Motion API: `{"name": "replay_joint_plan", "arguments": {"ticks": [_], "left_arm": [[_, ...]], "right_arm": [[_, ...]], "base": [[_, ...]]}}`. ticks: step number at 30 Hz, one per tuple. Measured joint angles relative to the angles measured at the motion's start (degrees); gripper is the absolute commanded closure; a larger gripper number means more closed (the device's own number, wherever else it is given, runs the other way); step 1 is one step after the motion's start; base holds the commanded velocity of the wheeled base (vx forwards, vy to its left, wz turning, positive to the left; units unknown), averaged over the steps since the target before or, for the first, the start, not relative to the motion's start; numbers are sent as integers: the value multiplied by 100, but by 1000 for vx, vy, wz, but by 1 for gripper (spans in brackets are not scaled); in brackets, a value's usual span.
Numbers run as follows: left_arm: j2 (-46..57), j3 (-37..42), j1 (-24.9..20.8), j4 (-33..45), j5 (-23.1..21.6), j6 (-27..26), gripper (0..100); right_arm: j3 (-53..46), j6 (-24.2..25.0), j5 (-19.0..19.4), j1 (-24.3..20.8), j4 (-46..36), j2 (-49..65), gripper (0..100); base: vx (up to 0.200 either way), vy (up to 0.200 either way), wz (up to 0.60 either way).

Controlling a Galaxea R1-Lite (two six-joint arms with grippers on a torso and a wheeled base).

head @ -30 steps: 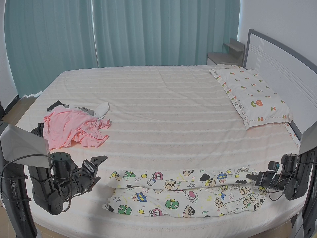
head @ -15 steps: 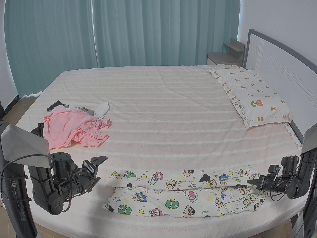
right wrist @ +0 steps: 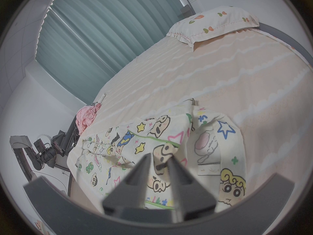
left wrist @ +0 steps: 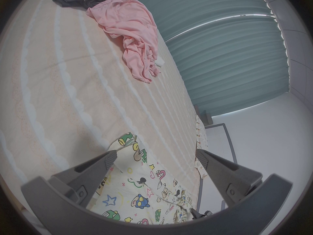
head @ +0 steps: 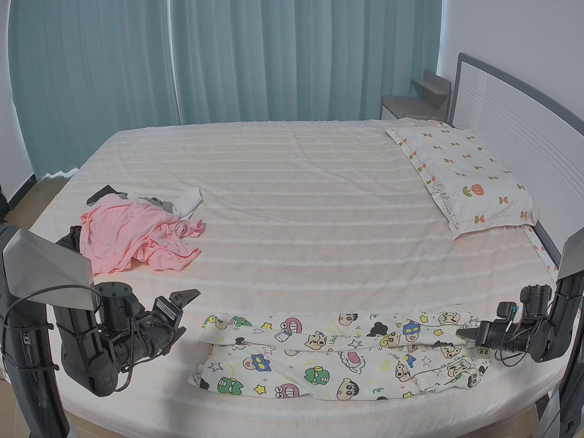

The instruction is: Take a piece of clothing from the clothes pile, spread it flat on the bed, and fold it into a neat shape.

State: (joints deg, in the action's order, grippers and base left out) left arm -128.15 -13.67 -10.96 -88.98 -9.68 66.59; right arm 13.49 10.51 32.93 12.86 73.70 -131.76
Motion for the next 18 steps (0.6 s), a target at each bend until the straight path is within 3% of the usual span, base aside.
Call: {"name": "replay_joint_plan", "arguments": {"ticks": [11,18], "left_arm": [[-10,-5,0,0,9,1,0],[-10,-11,-1,0,9,1,0]], "right_arm": [[-63,27,-9,87,-5,723,0],[235,77,-490,-595,-411,1123,0]], "base": [[0,0,0],[0,0,0]]}}
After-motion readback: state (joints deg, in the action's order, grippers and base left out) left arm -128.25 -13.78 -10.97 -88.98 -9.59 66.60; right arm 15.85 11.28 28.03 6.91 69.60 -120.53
